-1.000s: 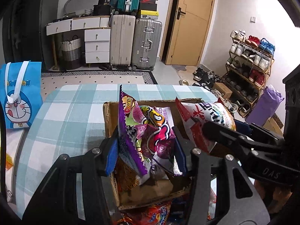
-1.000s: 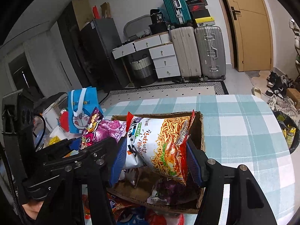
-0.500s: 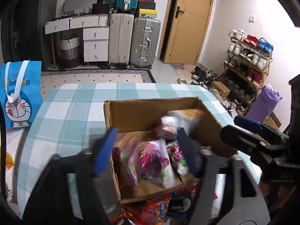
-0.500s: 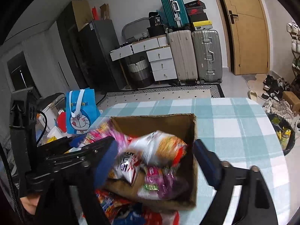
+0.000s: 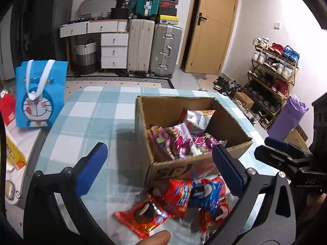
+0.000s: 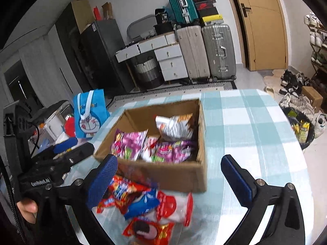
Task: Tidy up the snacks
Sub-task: 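Withdraw both tools from the box toward the remaining snacks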
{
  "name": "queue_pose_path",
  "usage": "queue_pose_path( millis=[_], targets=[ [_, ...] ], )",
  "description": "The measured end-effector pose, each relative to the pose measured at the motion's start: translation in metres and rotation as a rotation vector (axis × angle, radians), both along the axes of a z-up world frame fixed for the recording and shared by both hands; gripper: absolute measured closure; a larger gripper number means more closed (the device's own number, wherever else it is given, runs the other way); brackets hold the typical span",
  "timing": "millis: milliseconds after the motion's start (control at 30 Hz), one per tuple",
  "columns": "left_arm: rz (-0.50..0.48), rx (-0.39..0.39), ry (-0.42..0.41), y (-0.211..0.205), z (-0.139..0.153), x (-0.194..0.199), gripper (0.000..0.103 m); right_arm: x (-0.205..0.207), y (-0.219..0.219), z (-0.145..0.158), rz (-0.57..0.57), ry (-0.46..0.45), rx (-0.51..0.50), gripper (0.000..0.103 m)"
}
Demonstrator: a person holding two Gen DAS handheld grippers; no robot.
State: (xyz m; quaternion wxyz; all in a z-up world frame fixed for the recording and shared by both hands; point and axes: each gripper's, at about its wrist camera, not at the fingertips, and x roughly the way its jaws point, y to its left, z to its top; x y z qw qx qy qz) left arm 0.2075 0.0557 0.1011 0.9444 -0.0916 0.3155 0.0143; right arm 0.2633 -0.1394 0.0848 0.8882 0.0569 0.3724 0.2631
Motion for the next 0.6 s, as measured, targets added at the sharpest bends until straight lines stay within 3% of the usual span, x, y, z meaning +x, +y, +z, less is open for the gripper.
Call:
queue_pose_path(
  millis=[600],
  targets=[
    [-0.005,0.043,0.057,0.001,-0.022,-0.07,0.001,-0.059,0.003,-0.045,0.07,0.127,-0.084,0.0]
  ],
)
